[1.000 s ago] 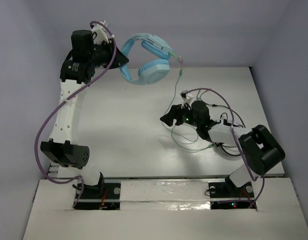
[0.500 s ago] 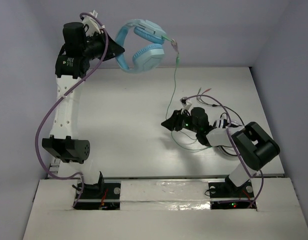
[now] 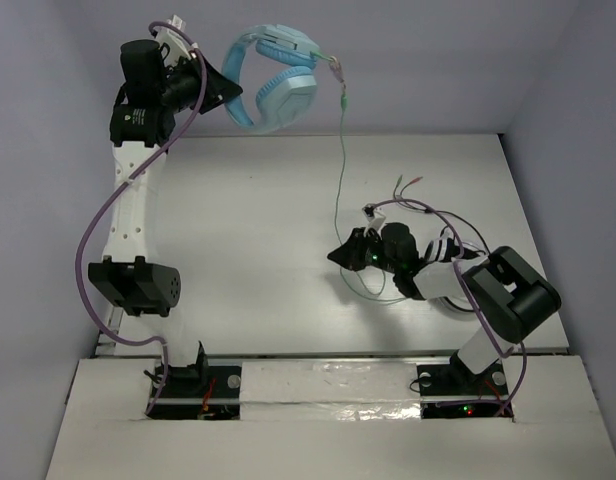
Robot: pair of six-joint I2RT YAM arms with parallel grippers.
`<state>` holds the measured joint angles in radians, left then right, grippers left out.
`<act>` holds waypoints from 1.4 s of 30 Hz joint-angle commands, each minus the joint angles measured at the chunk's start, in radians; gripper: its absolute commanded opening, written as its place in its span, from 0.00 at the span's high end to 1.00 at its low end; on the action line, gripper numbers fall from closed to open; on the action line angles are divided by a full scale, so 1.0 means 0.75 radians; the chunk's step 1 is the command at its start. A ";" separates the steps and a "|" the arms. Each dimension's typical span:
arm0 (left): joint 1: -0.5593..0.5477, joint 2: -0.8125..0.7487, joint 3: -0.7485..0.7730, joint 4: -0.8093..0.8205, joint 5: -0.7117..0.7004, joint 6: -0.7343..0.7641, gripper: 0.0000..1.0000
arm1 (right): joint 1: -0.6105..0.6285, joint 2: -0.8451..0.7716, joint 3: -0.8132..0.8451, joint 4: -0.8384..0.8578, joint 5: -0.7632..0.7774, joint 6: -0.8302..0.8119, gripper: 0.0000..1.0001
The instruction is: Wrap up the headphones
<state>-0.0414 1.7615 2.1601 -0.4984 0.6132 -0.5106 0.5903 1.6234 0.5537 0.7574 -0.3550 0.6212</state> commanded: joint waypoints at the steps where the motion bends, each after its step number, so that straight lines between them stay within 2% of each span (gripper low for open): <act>1: 0.008 -0.066 0.018 0.141 -0.013 -0.066 1.00 | 0.006 -0.029 0.027 0.007 -0.058 0.018 0.84; 2: 0.008 -0.070 0.000 0.133 -0.050 -0.041 1.00 | 0.025 -0.045 0.041 -0.036 -0.054 0.016 1.00; 6: 0.008 -0.105 -0.163 0.149 -0.210 0.020 1.00 | 0.064 -0.209 0.135 -0.377 0.117 -0.014 1.00; 7: 0.008 -0.135 -0.283 0.175 -0.299 0.030 1.00 | 0.064 -0.238 0.172 -0.566 0.182 -0.028 1.00; 10: 0.008 -0.235 -0.515 0.320 -0.378 0.002 1.00 | 0.076 -0.307 0.329 -0.898 0.323 -0.098 1.00; 13: 0.008 -0.307 -0.738 0.418 -0.402 -0.045 1.00 | 0.076 -0.303 0.474 -1.136 0.420 -0.161 1.00; 18: -0.006 -0.403 -1.025 0.519 -0.441 -0.096 1.00 | 0.125 -0.220 0.654 -1.327 0.512 -0.231 1.00; 22: -0.051 -0.457 -1.164 0.597 -0.566 -0.125 1.00 | 0.278 -0.124 0.814 -1.507 0.577 -0.300 1.00; 25: -0.092 -0.467 -1.248 0.654 -0.611 -0.164 1.00 | 0.470 -0.083 0.920 -1.674 0.606 -0.368 1.00; 31: -0.186 -0.449 -1.242 0.689 -0.662 -0.182 1.00 | 0.638 -0.056 1.116 -1.836 0.680 -0.442 1.00; 36: -0.331 -0.418 -1.215 0.611 -0.779 -0.058 1.00 | 0.681 -0.043 1.262 -1.977 0.690 -0.499 1.00; 38: -0.397 -0.424 -1.258 0.605 -0.803 -0.031 1.00 | 0.681 -0.054 1.303 -1.981 0.661 -0.544 1.00; 42: -0.409 -0.536 -1.391 0.654 -0.781 -0.060 1.00 | 0.681 -0.094 1.273 -2.004 0.792 -0.509 1.00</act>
<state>-0.3557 1.4590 1.1584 -0.0917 0.0288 -0.5385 1.0946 1.5921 1.5032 -0.6994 0.1661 0.2604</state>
